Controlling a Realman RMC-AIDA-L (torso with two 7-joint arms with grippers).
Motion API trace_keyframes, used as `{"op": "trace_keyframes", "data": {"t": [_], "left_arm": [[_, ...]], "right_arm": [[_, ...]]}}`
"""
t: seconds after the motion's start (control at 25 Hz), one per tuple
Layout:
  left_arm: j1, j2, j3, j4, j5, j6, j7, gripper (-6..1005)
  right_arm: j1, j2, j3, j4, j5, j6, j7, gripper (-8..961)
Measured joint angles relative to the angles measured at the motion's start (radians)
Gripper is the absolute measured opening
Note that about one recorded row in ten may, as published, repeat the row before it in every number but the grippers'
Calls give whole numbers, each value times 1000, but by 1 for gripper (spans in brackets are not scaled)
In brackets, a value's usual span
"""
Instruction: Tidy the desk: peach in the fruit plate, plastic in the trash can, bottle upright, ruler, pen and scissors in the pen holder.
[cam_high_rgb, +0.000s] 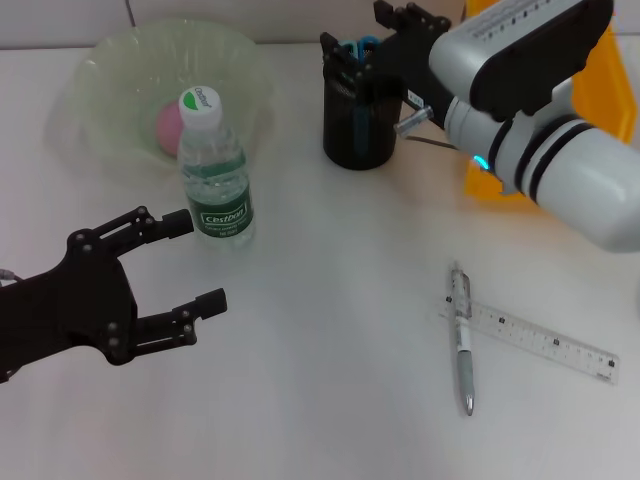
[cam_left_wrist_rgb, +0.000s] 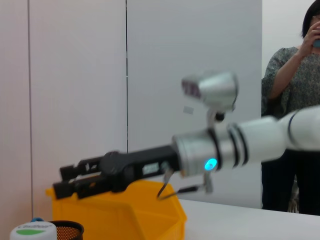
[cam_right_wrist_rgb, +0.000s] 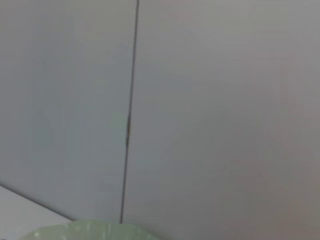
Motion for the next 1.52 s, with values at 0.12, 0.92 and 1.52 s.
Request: {"op": "trace_keyframes", "data": {"t": [0.12,0.92,1.52], "left_arm": [[-2,1,0,0,0,1,-4,848],[-13,1,7,-14,1,3,-21,849],[-18,1,7,-14,16,3,-23,847]], "right_arm": [[-69,2,92,-301,-27,-427,-12,576],[110,5,463,-526,16,-1797,-148,711],[82,6,441,-325,-45,-1664,-313,706]]}}
